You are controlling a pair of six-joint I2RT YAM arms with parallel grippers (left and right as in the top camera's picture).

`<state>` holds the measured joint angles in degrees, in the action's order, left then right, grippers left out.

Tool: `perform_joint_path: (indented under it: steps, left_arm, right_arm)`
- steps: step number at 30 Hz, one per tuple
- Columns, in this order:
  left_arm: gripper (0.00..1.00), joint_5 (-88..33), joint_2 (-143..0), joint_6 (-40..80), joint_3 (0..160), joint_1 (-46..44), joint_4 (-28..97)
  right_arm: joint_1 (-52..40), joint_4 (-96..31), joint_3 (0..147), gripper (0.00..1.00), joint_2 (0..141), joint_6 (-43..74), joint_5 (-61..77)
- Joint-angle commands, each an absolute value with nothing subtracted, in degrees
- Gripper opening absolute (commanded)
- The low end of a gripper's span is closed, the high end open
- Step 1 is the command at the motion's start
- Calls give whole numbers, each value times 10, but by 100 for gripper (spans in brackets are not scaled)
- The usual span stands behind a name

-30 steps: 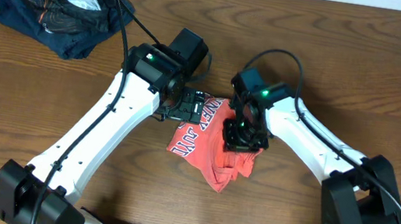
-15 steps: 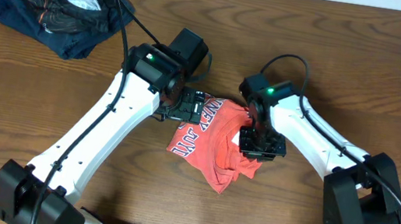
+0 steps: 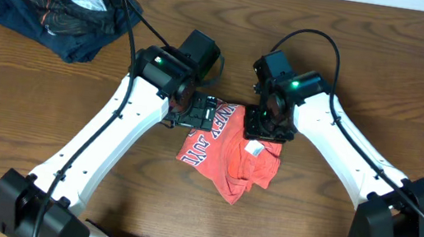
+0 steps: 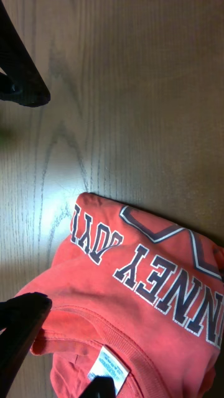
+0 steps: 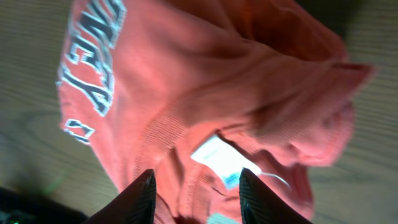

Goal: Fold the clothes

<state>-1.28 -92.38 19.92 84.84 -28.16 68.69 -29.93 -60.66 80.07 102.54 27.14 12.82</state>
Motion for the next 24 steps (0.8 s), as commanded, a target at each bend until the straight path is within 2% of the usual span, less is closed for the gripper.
perform_joint_path:
  steps: [1,24]
  left_arm:
    - [97,-8,-925,202,845,-279,688]
    - [97,-8,-925,202,845,-279,696]
  right_arm:
    - [-311,-595,798,42,1031,260,162]
    - [-338,-550,798,40,1112,276,167]
